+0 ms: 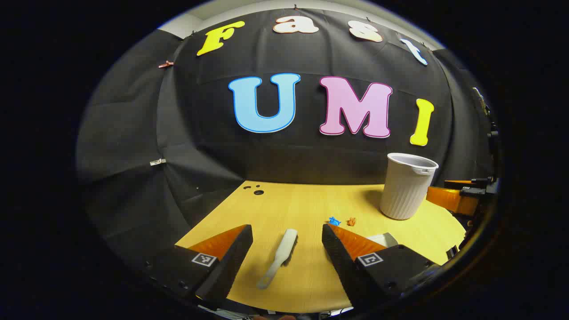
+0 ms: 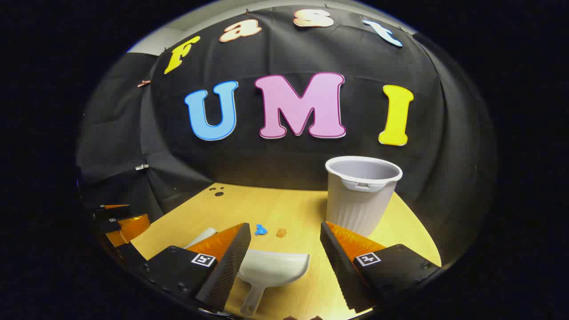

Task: Pick up the small broom and dustpan from the desktop, sweep the trash into the dustpan with the broom, and then empty the trash into the garbage bin.

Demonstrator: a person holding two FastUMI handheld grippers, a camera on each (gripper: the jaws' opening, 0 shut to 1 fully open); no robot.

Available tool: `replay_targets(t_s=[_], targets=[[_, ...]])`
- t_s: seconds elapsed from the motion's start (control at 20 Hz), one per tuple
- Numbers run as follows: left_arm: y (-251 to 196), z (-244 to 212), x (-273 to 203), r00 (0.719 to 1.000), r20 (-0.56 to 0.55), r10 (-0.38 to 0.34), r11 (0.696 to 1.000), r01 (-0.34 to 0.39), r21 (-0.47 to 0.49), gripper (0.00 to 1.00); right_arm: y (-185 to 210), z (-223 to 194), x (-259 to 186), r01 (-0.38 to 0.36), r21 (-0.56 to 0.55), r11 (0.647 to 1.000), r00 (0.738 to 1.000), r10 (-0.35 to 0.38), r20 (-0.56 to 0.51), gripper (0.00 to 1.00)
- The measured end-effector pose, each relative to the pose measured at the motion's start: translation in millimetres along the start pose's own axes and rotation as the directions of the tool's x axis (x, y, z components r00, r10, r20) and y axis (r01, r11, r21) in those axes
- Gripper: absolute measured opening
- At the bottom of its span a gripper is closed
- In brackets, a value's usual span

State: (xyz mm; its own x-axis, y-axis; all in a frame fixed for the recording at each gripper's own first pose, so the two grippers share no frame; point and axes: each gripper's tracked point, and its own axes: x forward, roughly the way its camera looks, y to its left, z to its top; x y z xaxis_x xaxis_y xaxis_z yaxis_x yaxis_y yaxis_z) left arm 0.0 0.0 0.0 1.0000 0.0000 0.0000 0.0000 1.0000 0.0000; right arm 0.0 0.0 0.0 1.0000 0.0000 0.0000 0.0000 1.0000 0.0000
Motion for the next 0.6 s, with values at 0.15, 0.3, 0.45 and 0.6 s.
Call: replay_targets(t_s=[0.15,0.3,0.45,0.6], targets=[[-3.8,-7.8,9.8,0.998,-0.037,-0.042,0.999,0.042,0.007,0.99,-0.5,-8.0,5.6,0.031,0.039,0.999,0.999,-0.029,-0.034,0.97],[-5.3,-8.9,14.9,0.996,-0.048,-0.077,0.997,0.078,0.025,0.99,4.4,-13.0,8.4,0.039,0.063,0.997,0.998,-0.036,-0.05,0.98],[-1.6,-13.4,19.1,0.994,-0.068,-0.085,0.996,0.088,0.03,0.99,11.8,-18.8,9.5,0.035,0.059,0.998,0.997,-0.031,-0.067,0.98],[1.8,-19.1,25.2,0.992,-0.093,-0.086,0.996,0.089,0.023,0.99,13.6,-23.7,7.5,0.032,0.058,0.998,0.996,-0.027,-0.08,0.98]])
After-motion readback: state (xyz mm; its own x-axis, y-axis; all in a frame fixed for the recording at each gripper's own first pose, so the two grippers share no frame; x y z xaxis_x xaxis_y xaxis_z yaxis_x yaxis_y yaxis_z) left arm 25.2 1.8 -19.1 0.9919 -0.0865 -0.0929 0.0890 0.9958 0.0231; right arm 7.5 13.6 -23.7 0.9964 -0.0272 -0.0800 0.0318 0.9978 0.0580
